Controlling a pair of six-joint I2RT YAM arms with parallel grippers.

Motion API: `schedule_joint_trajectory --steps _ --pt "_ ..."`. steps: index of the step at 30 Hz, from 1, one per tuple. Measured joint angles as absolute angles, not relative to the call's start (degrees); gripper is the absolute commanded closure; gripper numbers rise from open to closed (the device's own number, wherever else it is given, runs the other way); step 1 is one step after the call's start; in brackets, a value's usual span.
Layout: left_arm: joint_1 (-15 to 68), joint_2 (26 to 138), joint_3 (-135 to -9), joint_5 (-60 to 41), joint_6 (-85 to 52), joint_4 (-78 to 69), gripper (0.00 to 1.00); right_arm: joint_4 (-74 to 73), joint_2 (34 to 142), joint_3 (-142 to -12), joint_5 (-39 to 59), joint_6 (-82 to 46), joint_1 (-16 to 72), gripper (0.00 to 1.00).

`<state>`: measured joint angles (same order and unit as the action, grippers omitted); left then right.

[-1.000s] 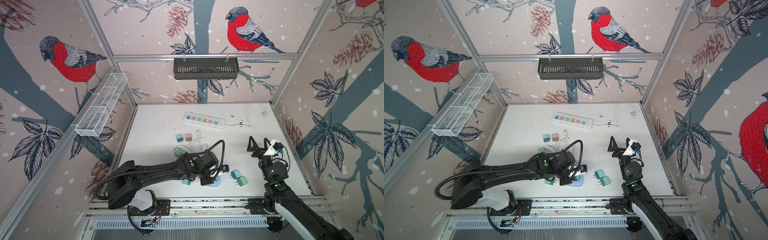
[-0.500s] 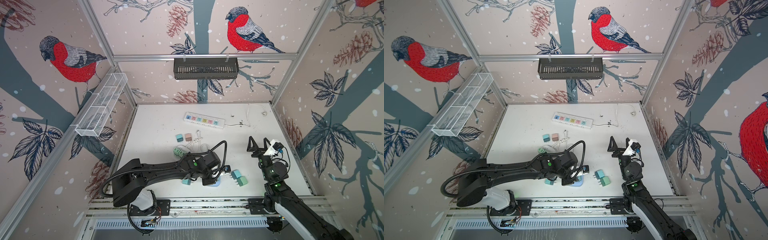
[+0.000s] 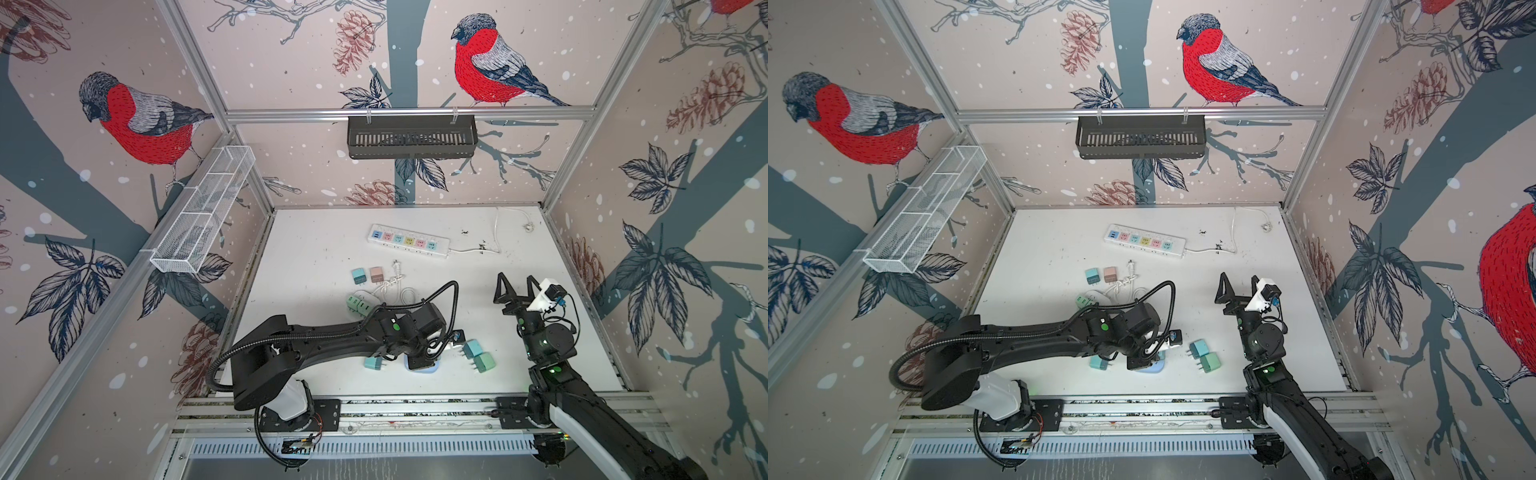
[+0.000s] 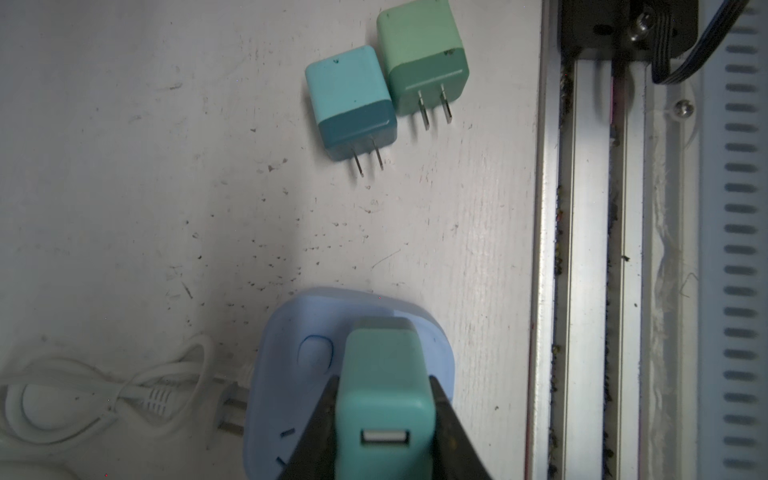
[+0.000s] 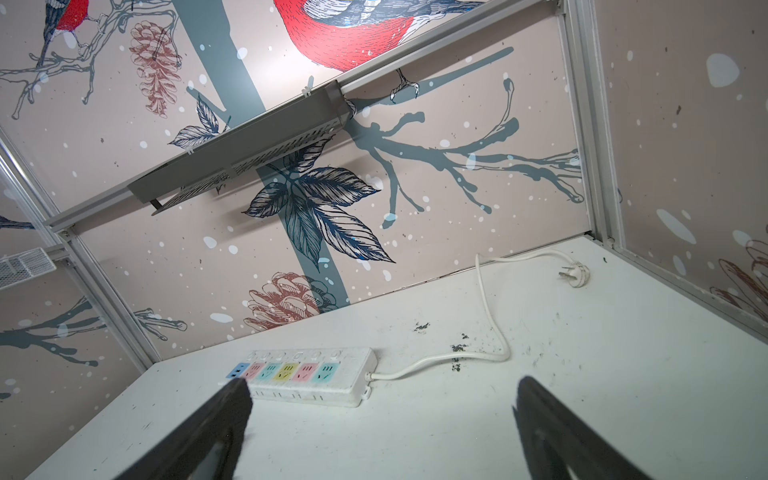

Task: Insert the plug
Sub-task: 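Lower the teal adapter with the left gripper toward a blue box socket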

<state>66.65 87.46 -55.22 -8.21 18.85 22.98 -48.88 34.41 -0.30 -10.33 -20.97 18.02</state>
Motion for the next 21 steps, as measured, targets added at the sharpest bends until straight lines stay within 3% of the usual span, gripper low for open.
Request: schedule_joint_trajectory --steps 9,21 --pt "67.07 79.68 -51.53 -5.87 18.33 21.91 1.00 -48.88 34.41 -0.30 -9.69 -20.97 18.04 0.00" --pt "67.37 86.13 -53.91 -4.49 16.88 23.46 1.00 -48.88 34.48 -0.30 -9.50 -20.97 18.04 0.00"
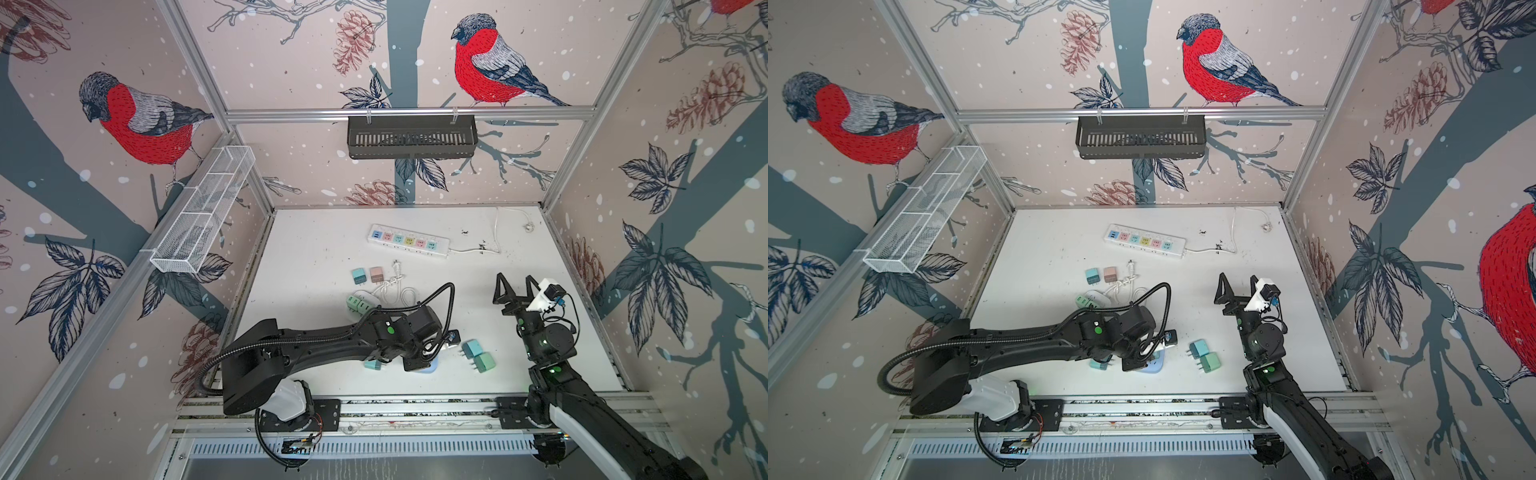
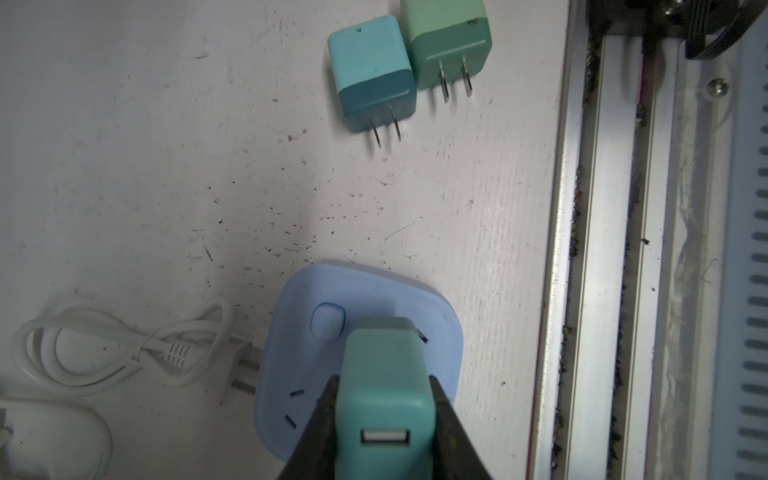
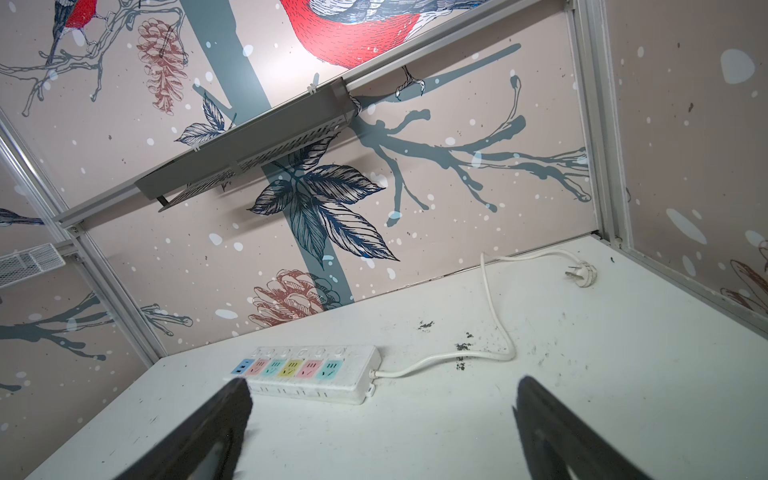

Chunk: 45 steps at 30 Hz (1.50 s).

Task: Insert the plug
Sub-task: 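Lower the teal adapter with the left gripper toward a blue box socket, then open and raise the left gripper while the right gripper moves toward the adapters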

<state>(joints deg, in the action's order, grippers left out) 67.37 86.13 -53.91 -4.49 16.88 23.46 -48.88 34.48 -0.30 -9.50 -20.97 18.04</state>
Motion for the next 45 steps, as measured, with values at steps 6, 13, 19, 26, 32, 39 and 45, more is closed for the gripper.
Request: schedule_joint_trajectory --steps 6,13,19,26,32,39,45 --pt "67.55 86.37 -54.15 -4.29 16.88 23.57 1.00 -48.88 34.54 -0.30 -9.50 -20.97 18.04 0.00" --pt "67.66 87.33 -55.22 -4.25 16.73 24.49 1.00 -48.88 34.46 -0.30 -9.50 -20.97 18.04 0.00" --pt "67.90 87.96 -56.27 -4.01 16.51 25.65 1.00 -48.88 34.48 -0.30 -9.50 -20.97 18.04 0.00" --pt "68.42 88.66 -56.80 -3.27 16.49 26.02 1.00 -48.88 34.52 -0.30 -9.52 -20.97 18.04 0.00" --pt "68.60 89.78 -57.58 -3.22 16.53 25.65 1.00 -48.88 34.52 -0.30 -9.50 -20.97 18.04 0.00" --pt "68.69 92.77 -59.75 -3.22 16.58 26.50 1.00 -48.88 34.48 -0.30 -9.52 -20.97 18.04 0.00" --pt "68.69 95.64 -61.89 -3.01 16.34 27.70 1.00 -48.88 34.46 -0.30 -9.50 -20.97 18.04 0.00"
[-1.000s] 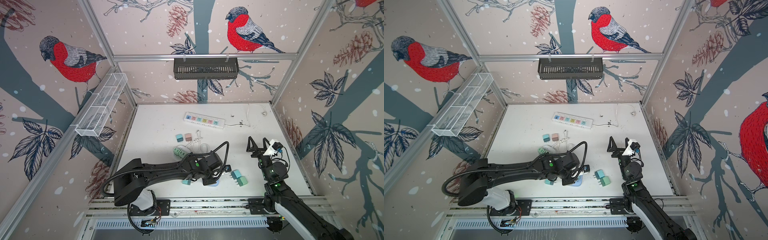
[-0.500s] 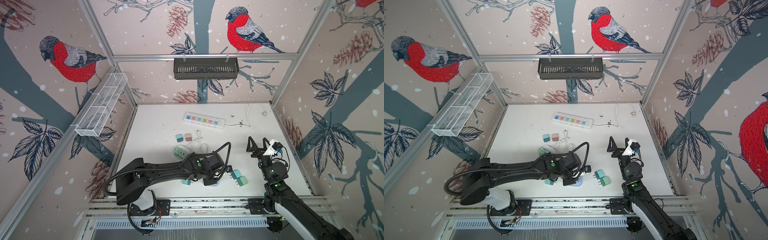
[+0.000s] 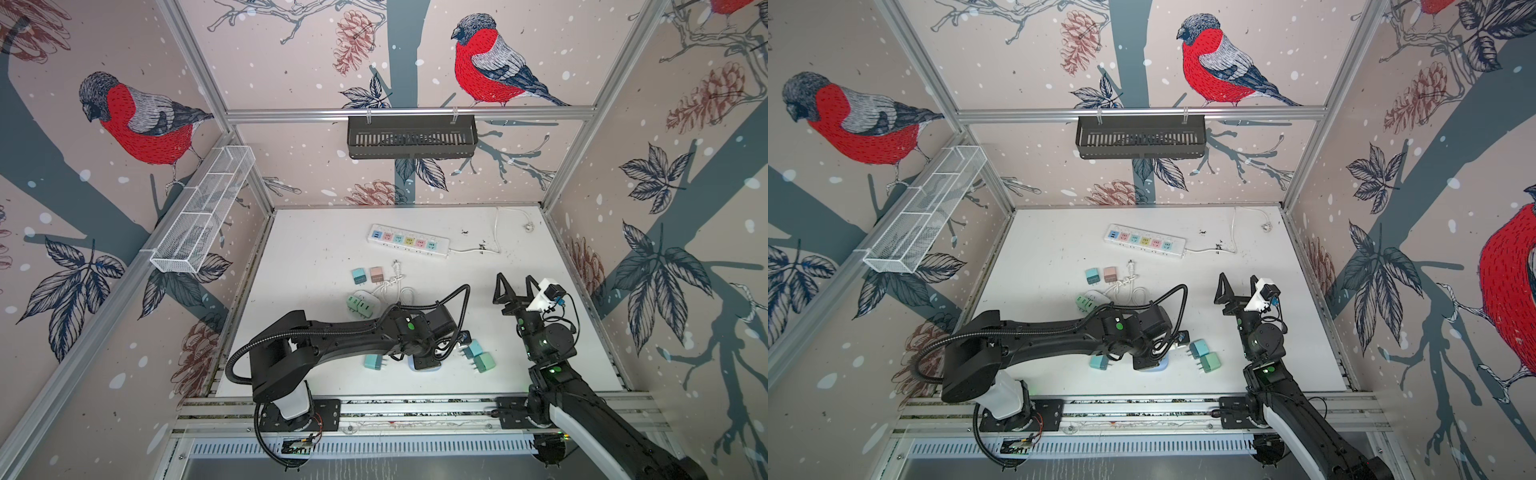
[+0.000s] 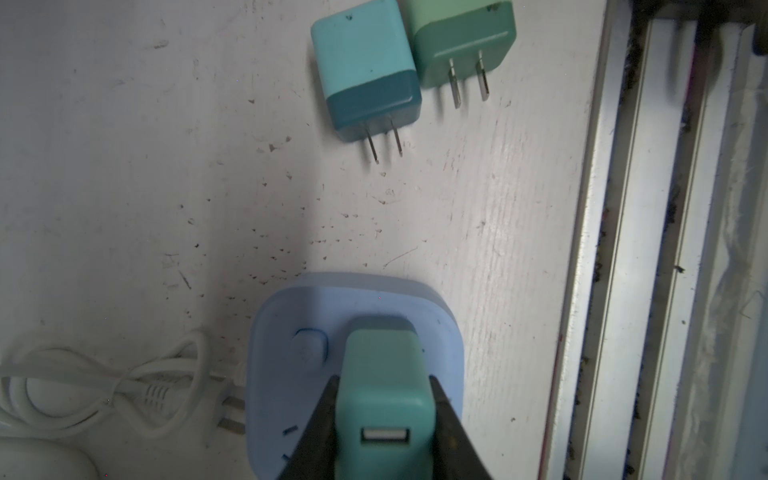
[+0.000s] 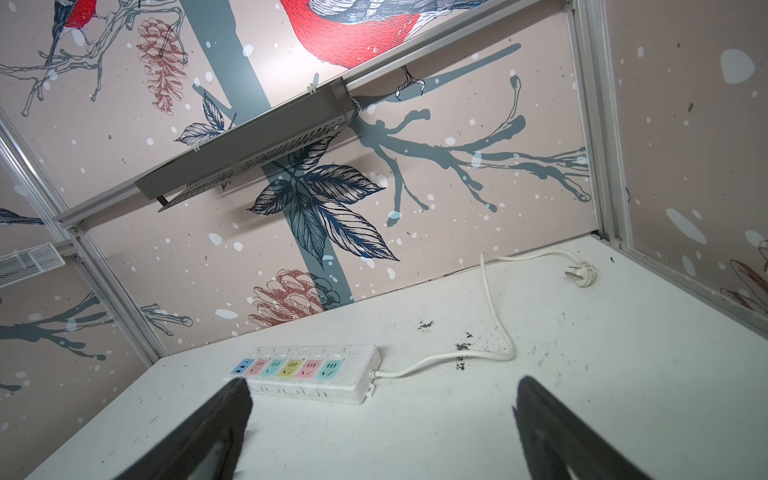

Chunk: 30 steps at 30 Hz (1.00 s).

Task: Insert the plug
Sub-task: 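Open and raise the left gripper while the right gripper moves toward the adapters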

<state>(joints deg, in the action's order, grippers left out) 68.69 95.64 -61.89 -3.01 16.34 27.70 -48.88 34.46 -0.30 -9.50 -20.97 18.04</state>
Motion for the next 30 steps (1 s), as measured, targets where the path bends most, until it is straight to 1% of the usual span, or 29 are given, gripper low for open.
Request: schedule_joint_trajectory --steps 7,13,14,15,16,17,21,23,28,30 --pt "68.45 95.57 -61.12 -3.31 16.36 27.16 1.00 -48.88 34.39 -0.30 -9.52 -20.97 18.04 0.00" --pt "66.52 96.16 -60.31 -6.52 16.34 25.80 1.00 -48.45 34.22 -0.30 -10.85 -21.10 18.04 0.00" --pt "66.26 96.38 -60.38 -7.09 16.34 25.58 0.96 -48.36 34.52 -0.30 -11.49 -21.21 18.04 0.00" --pt "66.15 96.55 -60.47 -7.49 16.34 25.19 0.77 -48.18 34.89 -0.30 -12.12 -21.41 18.04 0.00" --pt "66.08 96.62 -60.51 -7.62 16.36 24.82 0.13 -47.97 35.33 -0.30 -12.67 -22.22 18.04 0.00" --pt "66.06 96.60 -60.69 -7.40 16.45 24.56 0.02 -47.51 35.97 -0.30 -13.82 -23.00 18.06 0.00" --pt "65.91 94.91 -59.46 -4.95 16.53 26.55 0.01 -40.36 40.58 -1.41 -20.34 -28.62 17.98 0.00" --pt "65.91 92.95 -59.09 -4.75 16.53 26.28 0.01 -37.89 43.38 -2.87 -21.65 -29.63 17.87 0.00" --pt "66.13 81.19 -54.22 -3.31 16.71 21.85 0.01 -34.35 48.73 -6.83 -23.53 -31.51 17.63 0.00" --pt "66.24 73.36 -48.93 -1.76 16.36 18.15 0.01 -33.80 50.26 -7.79 -23.51 -31.53 17.61 0.00"
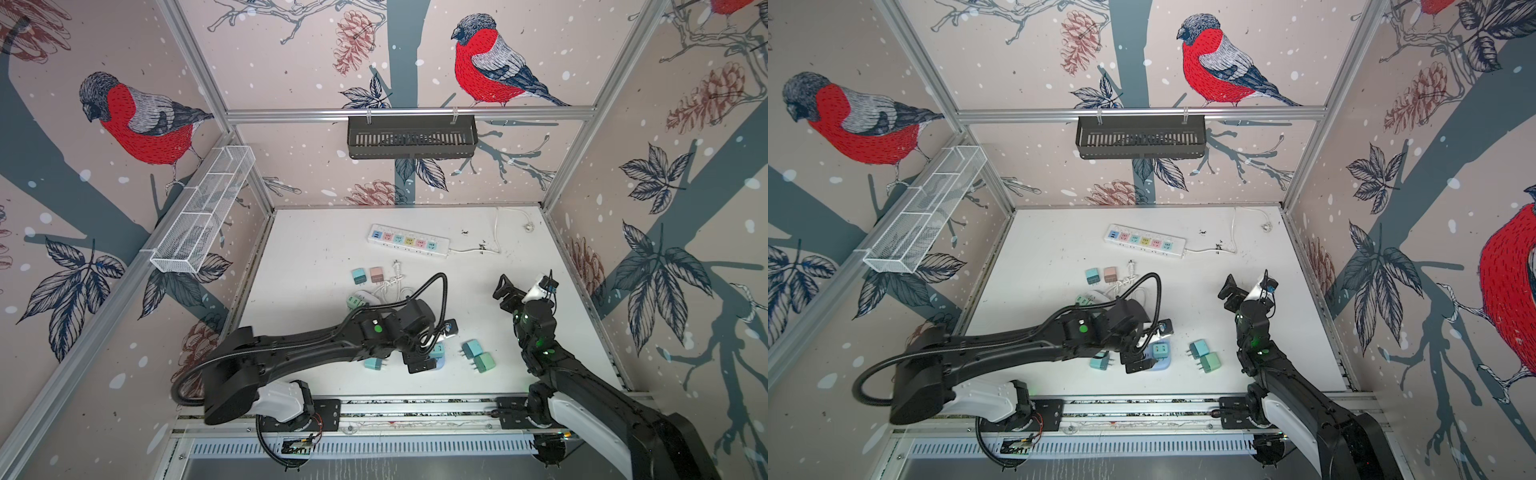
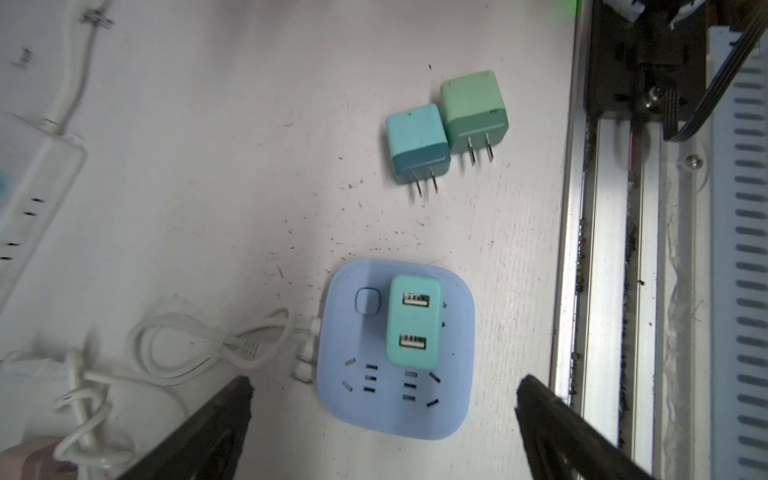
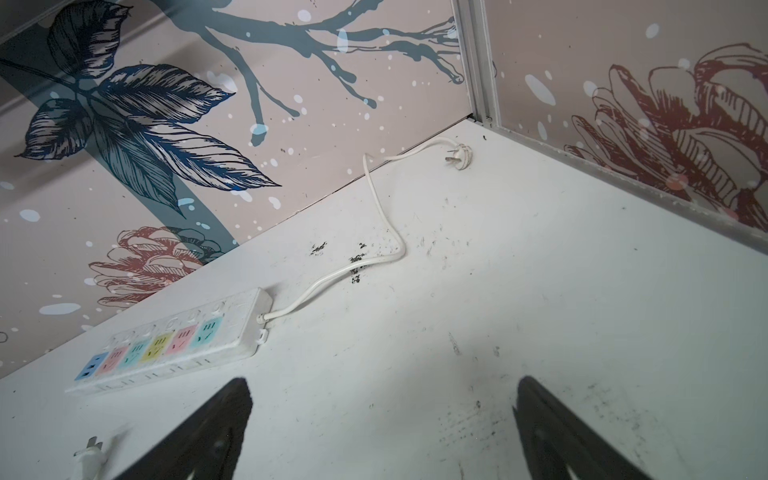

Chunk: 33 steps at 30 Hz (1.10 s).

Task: Insert the plug
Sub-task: 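Open and raise the left gripper while the right gripper moves toward the adapters, then lower the right gripper onto the mint-green adapter beside the teal one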

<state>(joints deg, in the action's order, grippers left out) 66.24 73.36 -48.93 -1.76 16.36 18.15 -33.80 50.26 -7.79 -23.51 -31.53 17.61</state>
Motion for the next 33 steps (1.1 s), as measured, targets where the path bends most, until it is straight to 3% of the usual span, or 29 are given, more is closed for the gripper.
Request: schedule_joint_trajectory --steps 5,9,15,24,33 --pt "65.84 54.59 -34.22 7.42 10.74 5.82 0.01 -31.53 52.14 -9.21 -22.41 -31.51 17.56 0.07" --pt "61.71 38.48 -21.08 18.61 3.51 -3.86 0.01 -24.86 52.36 -14.09 -20.40 -33.41 17.50 0.18" --pt "55.86 20.01 -6.07 25.76 -0.60 -14.28 0.01 -14.41 51.72 -19.27 -14.50 -38.85 22.02 0.26" --pt "54.98 6.22 -0.38 34.59 -1.04 -21.82 0.01 -0.10 51.70 -27.73 -14.41 -43.40 36.62 0.33" --pt "54.96 1.58 -0.36 37.63 -1.69 -21.15 0.01 16.32 50.74 -31.00 -13.30 -46.54 45.82 0.35"
